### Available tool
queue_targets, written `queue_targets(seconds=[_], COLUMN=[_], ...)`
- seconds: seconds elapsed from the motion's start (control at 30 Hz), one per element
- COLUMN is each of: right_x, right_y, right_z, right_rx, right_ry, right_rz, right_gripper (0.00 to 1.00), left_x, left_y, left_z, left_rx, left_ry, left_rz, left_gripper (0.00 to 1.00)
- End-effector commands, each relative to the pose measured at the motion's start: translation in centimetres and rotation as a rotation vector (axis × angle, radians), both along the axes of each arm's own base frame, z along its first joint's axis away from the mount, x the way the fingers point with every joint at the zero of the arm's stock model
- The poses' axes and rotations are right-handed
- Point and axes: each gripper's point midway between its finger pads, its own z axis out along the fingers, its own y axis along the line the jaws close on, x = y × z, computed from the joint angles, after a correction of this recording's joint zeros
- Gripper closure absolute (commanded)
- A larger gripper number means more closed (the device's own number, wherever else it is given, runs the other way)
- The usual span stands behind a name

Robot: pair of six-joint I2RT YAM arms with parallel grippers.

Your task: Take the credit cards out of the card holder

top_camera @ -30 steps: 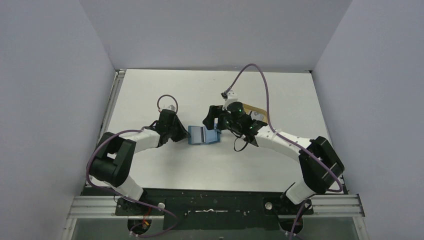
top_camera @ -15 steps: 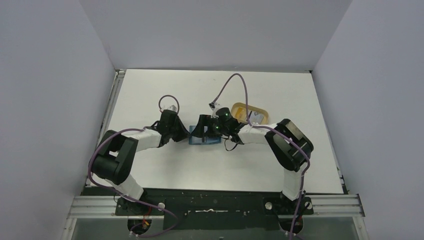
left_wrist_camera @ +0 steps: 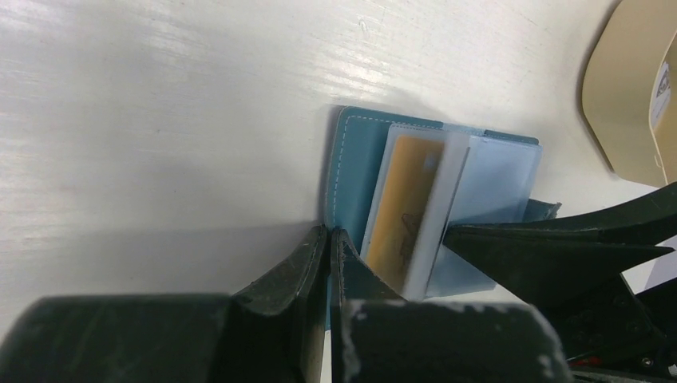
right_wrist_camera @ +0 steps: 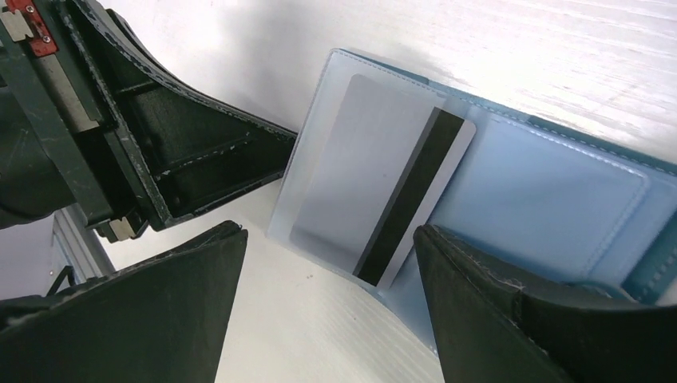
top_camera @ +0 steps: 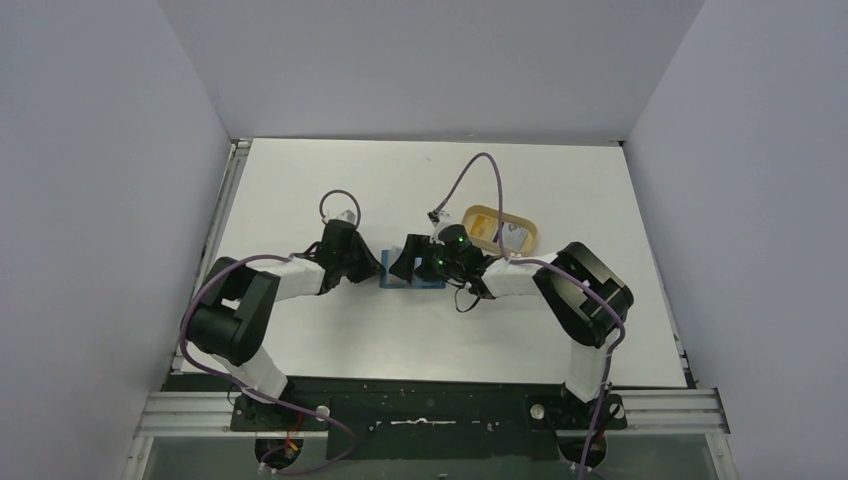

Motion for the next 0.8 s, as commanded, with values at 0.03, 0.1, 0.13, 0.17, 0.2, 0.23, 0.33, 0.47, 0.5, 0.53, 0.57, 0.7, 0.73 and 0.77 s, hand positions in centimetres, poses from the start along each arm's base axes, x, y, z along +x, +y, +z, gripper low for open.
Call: queue_targets(seconds=[0.03, 0.1, 0.13, 0.17, 0.2, 0.23, 0.33, 0.47, 0.5, 0.53, 0.57, 0.7, 0.73, 0.77], right_x=[1.2, 1.3, 1.3, 1.3, 1.3, 1.3, 1.3, 1.1, 1.0, 0.9, 0.9, 0.4, 0.4, 0.4], right_y=[-2.9, -3.5, -3.6, -3.6, -3.5, -3.4, -2.5, -0.6, -0.3, 0.2, 0.6, 2.1, 2.3, 2.4], right_z=[0.7, 0.6, 0.4, 0.2, 0.1, -0.2, -0.3, 0.1, 0.2, 0.4, 0.6, 1.3, 1.5, 1.6], right_rx=[-0.075, -0.098, -0.107, -0.113, -0.113, -0.114, -0.080, 0.012, 0.032, 0.057, 0.087, 0.202, 0.226, 0.248], right_ry=[-0.068, -0.071, -0.067, -0.060, -0.052, -0.043, -0.035, -0.027, -0.026, -0.022, -0.017, 0.003, 0.007, 0.011], right_rz=[-0.143, -0.165, -0.170, -0.170, -0.169, -0.170, -0.159, -0.115, -0.106, -0.091, -0.082, -0.039, -0.033, -0.032], right_gripper=[0.19, 0.18, 0.18, 0.18, 0.18, 0.18, 0.18, 0.18, 0.18, 0.18, 0.18, 0.19, 0.19, 0.19], left_x=[-1.1, -1.1, -1.1, -1.1, -1.1, -1.0, -1.0, -1.0, -1.1, -1.1, -1.2, -1.1, -1.1, -1.1], left_y=[0.7, 0.6, 0.6, 0.6, 0.5, 0.5, 0.4, 0.3, 0.3, 0.3, 0.2, 0.1, 0.1, 0.1], left_z=[-1.9, -2.0, -2.0, -2.0, -2.0, -2.0, -1.9, -1.9, -2.0, -2.1, -2.1, -2.2, -2.2, -2.2], left_rx=[0.059, 0.059, 0.058, 0.056, 0.056, 0.056, 0.055, 0.055, 0.056, 0.057, 0.057, 0.054, 0.053, 0.054], left_ry=[0.054, 0.055, 0.056, 0.055, 0.055, 0.055, 0.054, 0.054, 0.056, 0.058, 0.060, 0.059, 0.060, 0.060], left_rz=[-0.017, -0.019, -0.020, -0.020, -0.021, -0.021, -0.024, -0.028, -0.029, -0.027, -0.031, -0.034, -0.034, -0.034], left_gripper=[1.00, 1.00, 1.00, 1.00, 1.00, 1.00, 1.00, 1.00, 1.00, 1.00, 1.00, 1.00, 1.00, 1.00])
